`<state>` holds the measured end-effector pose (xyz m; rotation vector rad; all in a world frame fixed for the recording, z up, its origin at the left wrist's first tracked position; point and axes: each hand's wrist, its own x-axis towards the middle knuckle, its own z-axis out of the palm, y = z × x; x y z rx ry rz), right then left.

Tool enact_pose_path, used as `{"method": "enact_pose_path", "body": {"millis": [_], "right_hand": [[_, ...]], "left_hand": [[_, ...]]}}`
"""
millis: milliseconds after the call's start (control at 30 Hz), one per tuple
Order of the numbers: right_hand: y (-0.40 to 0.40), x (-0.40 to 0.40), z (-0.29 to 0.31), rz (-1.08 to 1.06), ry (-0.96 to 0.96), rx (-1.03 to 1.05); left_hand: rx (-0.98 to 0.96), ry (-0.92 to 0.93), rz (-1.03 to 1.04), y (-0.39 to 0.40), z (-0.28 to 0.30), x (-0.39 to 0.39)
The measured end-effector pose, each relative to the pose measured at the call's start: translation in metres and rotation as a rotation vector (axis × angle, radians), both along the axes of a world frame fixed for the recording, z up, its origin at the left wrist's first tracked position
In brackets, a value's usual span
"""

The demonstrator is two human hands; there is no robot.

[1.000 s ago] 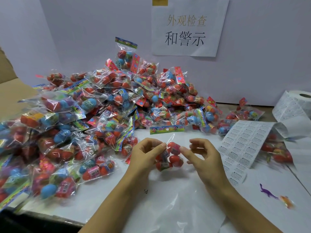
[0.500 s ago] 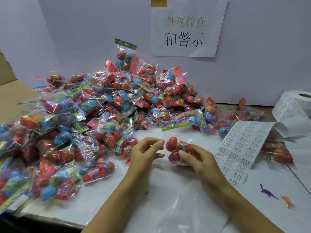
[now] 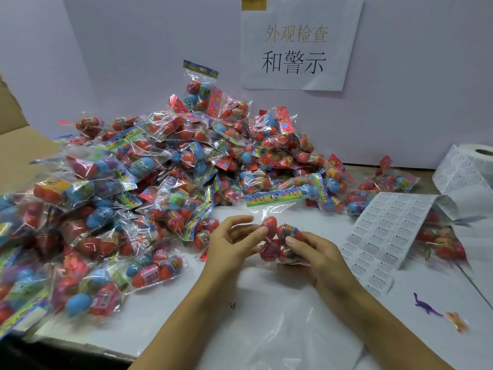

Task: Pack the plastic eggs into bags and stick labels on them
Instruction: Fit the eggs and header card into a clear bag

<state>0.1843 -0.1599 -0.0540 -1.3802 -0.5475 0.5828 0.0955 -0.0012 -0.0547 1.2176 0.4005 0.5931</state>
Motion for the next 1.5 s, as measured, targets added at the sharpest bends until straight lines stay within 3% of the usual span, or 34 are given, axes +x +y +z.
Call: {"method": "enact_pose_path", "body": {"millis": [233, 467, 833, 1067, 1333, 1500], "right_hand": [[0.002, -0.001, -0.002, -0.128, 0.087, 0.04], [-0.001, 0.009, 0.004, -0.266, 0.212, 0.13], [-0.004, 0.002, 0.014, -0.091, 0.182, 0.125], [-0.005, -0.003, 0.016, 0.003, 0.032, 0.059], [-0.003, -0.005, 0.021, -0.06, 0.156, 0.079], [-0.005, -0.007, 0.02, -0.031, 0.127, 0.061]], "left_hand": [[-0.128, -0.023, -0.079, -0.003, 0.009, -0.003], [-0.062, -0.008, -0.168, -0.004, 0.013, -0.004], [-0.229, 0.087, -0.197, -0.009, 0.025, -0.012], [0.125, 0.081, -0.303, -0.01, 0.021, -0.014], [-0.076, 0.047, -0.259, -0.008, 0.02, -0.011], [0.025, 0.104, -0.307, -0.012, 0.021, -0.013]]}}
